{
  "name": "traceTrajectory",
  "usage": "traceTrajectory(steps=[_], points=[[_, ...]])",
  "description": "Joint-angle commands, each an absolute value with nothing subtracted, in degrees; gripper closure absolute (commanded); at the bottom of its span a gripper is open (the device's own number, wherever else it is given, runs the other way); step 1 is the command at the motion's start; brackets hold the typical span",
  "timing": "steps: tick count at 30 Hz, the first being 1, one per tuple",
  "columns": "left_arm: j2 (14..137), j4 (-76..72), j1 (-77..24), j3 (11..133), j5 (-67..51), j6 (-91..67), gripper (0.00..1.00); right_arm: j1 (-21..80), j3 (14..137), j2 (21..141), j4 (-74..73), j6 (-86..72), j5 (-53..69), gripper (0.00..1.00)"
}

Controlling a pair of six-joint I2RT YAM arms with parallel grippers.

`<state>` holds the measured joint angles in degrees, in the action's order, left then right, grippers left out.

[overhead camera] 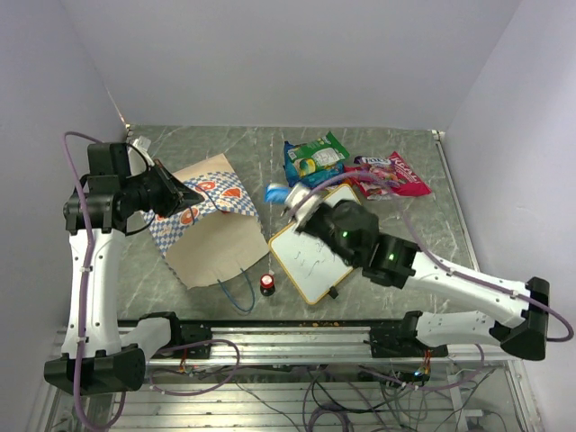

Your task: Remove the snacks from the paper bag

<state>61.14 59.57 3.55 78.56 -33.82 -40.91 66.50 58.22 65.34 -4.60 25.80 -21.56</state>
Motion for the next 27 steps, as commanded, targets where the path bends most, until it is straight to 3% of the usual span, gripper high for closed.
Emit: traceTrajectory(steps=[1, 7, 13, 18, 27], points=[[61.87, 57.74, 3.36, 79.72, -34.97, -40.5, 0.93, 55.02, 59.22, 65.61, 3.5, 22.8, -33.98, 1.0], [62.75, 57.7, 3.41, 80.43, -34.5, -40.42, 0.93, 37.74, 66.39, 75.07, -3.6, 3.24, -32.53, 1.0], [63.7, 58.38, 3.42, 81.57, -33.64, -40.08, 0.93, 22.53, 73.73, 86.8, -13.68, -12.63, -23.52, 1.0], [64.1, 58.83, 3.43, 81.45, -33.64, -40.05, 0.93, 14.05, 80.94, 97.35, -20.05, -14.61, -19.96, 1.0], [64.46, 59.66, 3.43, 81.9, -32.51, -39.61, 0.93, 9.03, 84.66, 106.38, -20.28, -8.41, -19.49, 1.0]])
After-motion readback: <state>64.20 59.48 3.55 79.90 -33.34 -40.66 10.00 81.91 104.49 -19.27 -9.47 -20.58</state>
